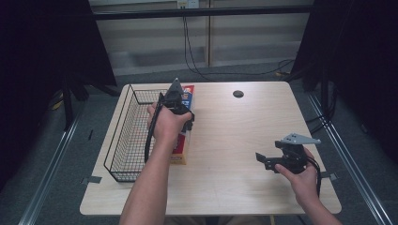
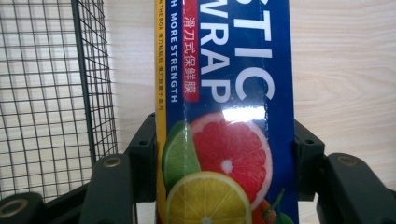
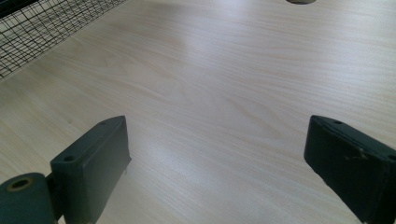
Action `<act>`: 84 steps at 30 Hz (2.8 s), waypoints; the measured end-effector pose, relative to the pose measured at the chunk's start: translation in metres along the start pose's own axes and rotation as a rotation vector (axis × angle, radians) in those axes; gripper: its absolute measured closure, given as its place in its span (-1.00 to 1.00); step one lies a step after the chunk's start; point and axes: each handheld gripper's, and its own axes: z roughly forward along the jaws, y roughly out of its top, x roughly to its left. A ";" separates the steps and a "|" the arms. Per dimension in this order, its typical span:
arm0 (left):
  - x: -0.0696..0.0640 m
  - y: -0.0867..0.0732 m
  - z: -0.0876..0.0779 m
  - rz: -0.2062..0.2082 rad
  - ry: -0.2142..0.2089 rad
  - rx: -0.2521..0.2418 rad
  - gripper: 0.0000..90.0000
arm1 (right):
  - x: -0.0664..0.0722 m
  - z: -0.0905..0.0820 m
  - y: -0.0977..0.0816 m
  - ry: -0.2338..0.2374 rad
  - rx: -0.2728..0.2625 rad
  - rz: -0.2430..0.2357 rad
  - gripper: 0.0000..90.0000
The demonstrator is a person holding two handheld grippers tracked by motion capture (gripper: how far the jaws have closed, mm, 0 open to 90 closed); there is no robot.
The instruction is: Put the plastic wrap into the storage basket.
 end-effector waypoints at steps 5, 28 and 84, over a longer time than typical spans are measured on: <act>0.005 -0.001 -0.008 0.002 0.001 -0.016 -0.04 | 0.000 0.000 0.000 -0.001 -0.001 -0.001 -0.85; 0.038 -0.006 -0.034 -0.035 0.030 -0.029 -0.03 | 0.002 0.000 0.000 0.008 -0.005 -0.009 -0.85; 0.112 -0.030 -0.052 -0.131 0.061 -0.048 -0.03 | 0.005 0.002 0.000 0.013 0.003 -0.016 -0.86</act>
